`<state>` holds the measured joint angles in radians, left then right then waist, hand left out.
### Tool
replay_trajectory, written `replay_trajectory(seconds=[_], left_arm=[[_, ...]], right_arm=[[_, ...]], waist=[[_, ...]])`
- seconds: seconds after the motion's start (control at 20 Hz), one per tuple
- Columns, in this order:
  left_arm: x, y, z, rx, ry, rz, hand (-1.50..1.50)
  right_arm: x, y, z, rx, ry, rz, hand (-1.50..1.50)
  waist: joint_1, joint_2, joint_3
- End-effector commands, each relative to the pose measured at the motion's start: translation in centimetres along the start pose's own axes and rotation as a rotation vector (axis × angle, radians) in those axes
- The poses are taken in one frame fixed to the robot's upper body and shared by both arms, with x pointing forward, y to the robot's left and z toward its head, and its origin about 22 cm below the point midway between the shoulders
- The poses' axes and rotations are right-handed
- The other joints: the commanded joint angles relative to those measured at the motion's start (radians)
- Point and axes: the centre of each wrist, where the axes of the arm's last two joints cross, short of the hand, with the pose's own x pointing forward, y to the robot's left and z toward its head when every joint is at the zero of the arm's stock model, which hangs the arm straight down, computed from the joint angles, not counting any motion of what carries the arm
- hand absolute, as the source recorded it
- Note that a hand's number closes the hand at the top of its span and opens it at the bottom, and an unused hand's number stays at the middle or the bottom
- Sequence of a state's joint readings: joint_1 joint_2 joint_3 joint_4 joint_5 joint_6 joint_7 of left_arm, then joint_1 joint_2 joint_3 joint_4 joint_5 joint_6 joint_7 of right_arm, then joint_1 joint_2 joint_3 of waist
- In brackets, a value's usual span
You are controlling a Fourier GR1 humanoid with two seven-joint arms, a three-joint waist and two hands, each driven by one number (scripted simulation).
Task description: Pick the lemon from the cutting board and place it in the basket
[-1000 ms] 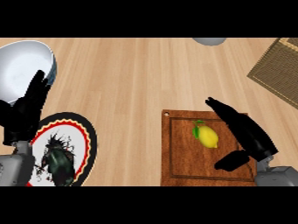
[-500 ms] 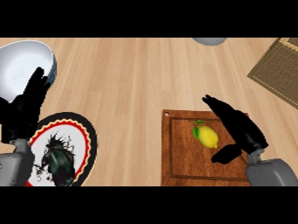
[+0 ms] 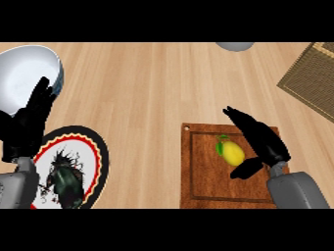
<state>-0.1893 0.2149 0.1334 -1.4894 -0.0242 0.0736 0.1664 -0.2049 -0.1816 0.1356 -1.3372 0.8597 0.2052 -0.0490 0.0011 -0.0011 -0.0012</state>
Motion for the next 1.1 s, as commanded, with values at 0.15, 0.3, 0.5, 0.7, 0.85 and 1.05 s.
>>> replay_trajectory(seconds=[0.15, 0.3, 0.5, 0.7, 0.85, 1.05], left_arm=[[0.2, -1.4, -1.0, -0.012, 0.002, -0.007, 0.0], [-1.1, -1.9, -0.8, -0.017, -0.009, 0.024, 0.0], [-0.4, -1.1, 0.2, -0.011, 0.007, -0.004, 0.0], [-0.3, 0.5, 0.5, -0.013, 0.007, 0.016, 0.0], [1.2, 1.8, -0.1, -0.019, 0.011, -0.007, 0.0], [0.1, 0.2, -1.3, -0.005, -0.004, 0.004, 0.0]], right_arm=[[1.7, 1.8, -0.7, 0.028, 0.024, 0.007, -1.5], [-0.2, 1.8, -1.1, 0.062, 0.024, 0.037, -1.5], [-0.1, 2.5, -1.1, 0.162, -0.044, 0.052, 1.5], [-1.9, 3.2, -1.4, 0.196, -0.076, 0.09, 1.5], [-0.2, 4.6, -1.7, 0.202, -0.066, 0.056, 1.5], [-2.0, 4.1, -1.0, 0.185, -0.09, 0.043, 1.5]], waist=[[-0.002, 0.001, 0.001], [-0.001, 0.002, 0.001], [0.002, 0.001, 0.001], [0.007, 0.002, 0.002], [0.006, 0.001, 0.002], [-0.003, 0.003, 0.001]])
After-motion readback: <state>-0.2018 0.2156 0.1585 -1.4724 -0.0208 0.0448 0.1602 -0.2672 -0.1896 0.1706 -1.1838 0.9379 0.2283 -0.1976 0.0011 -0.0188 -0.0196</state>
